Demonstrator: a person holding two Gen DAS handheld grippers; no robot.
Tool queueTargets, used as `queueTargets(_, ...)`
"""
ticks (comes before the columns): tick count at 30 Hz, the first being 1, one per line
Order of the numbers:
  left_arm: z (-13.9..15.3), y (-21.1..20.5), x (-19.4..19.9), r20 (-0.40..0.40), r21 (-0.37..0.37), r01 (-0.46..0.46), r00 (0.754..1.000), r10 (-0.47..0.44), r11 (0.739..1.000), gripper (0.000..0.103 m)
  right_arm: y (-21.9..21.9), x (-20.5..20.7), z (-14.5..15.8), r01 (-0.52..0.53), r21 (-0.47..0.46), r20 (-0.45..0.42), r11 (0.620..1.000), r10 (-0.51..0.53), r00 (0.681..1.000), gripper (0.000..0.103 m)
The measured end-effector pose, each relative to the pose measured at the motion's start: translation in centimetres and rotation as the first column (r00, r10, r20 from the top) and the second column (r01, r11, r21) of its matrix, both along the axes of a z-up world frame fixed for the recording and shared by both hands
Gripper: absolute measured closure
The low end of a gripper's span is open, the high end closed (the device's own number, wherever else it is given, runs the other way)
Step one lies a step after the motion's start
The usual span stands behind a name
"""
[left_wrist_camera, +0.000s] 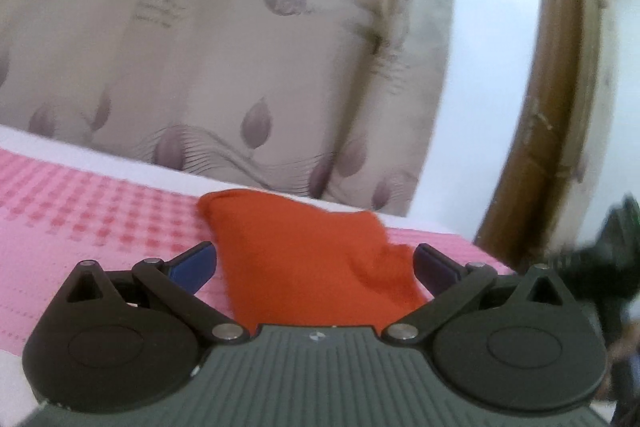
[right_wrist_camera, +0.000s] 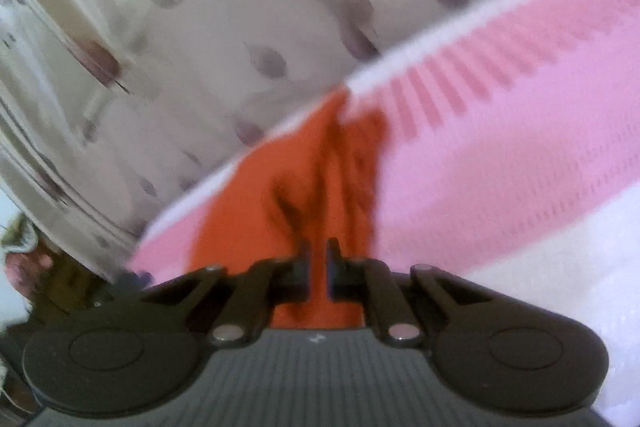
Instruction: Fold small clothes
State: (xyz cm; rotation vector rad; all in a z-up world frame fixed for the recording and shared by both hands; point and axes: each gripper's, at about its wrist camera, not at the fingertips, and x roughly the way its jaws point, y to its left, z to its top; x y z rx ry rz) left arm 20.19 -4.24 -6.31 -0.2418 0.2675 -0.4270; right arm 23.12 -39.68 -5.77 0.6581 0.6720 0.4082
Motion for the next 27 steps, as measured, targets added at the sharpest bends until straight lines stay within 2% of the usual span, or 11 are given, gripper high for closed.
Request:
queueTargets(1, -0.1, -0.1, 0.1, -0.003, 0.012, -0.014, 1.0, 0.014, 1.0, 0.0, 0.1, 0.3, 0.6, -0.017, 0.013, 0.012, 1.0, 0.017, 1.0, 0.083)
queueTargets(2, -0.1, 0.1, 0.1, -0.008, 0.006, -0.022, 1.0, 0.022, 1.0, 0.0, 0.5, 0.7, 1.0, -0.043, 0.018, 0.022, 0.999, 0.043, 0.999, 0.058)
queueTargets(3, -0.2, 0.6, 0.2, -0.017, -0.02, -0.024, 1.0, 0.024, 1.0, 0.0, 1.1, 1.1, 1.4, -0.063, 0.004, 0.023, 0.998, 0.063, 0.998, 0.022)
queueTargets(4, -0.3, 1.0, 0.4, -0.027, -0.04, -0.035, 0.999, 0.034, 0.999, 0.0, 2.0, 1.6, 1.5, -0.082, -0.03, 0.022, 0.996, 0.083, 0.996, 0.011)
queueTargets(5, -0.4, 1.5, 0.5, -0.038, -0.055, -0.066, 0.997, 0.064, 0.996, 0.0, 2.8, 1.9, 1.5, -0.094, -0.056, 0.025, 0.994, 0.095, 0.995, 0.008)
queueTargets(10, -0.7, 2.7, 1.4, -0.105, -0.1, -0.123, 0.988, 0.113, 0.987, 0.0, 6.1, 3.5, -0.6, -0.165, -0.098, -0.02, 0.981, 0.164, 0.986, 0.011)
queueTargets(11, -0.8, 2.6, 1.5, -0.109, -0.09, -0.124, 0.988, 0.114, 0.988, 0.0, 6.6, 3.5, -0.9, -0.172, -0.122, -0.035, 0.977, 0.169, 0.985, 0.029)
queueTargets(12, -0.8, 2.5, 1.5, -0.107, -0.08, -0.12, 0.988, 0.111, 0.99, 0.0, 7.2, 3.7, -1.3, -0.18, -0.153, -0.056, 0.972, 0.173, 0.983, 0.058)
queueTargets(15, -0.7, 1.9, 1.3, -0.079, -0.046, -0.106, 0.992, 0.102, 0.993, 0.0, 7.7, 3.5, -1.8, -0.19, -0.151, -0.07, 0.97, 0.181, 0.981, 0.092)
queueTargets(22, -0.6, 1.0, 0.5, -0.023, -0.006, -0.09, 0.996, 0.09, 0.996, 0.0, 4.6, -0.2, 1.3, -0.1, -0.062, 0.03, 0.993, 0.102, 0.994, 0.095)
queueTargets(27, -0.7, 0.7, 0.4, -0.019, -0.003, -0.076, 0.997, 0.076, 0.997, 0.0, 2.8, -2.0, 0.9, -0.084, -0.091, -0.006, 0.992, 0.083, 0.996, 0.095)
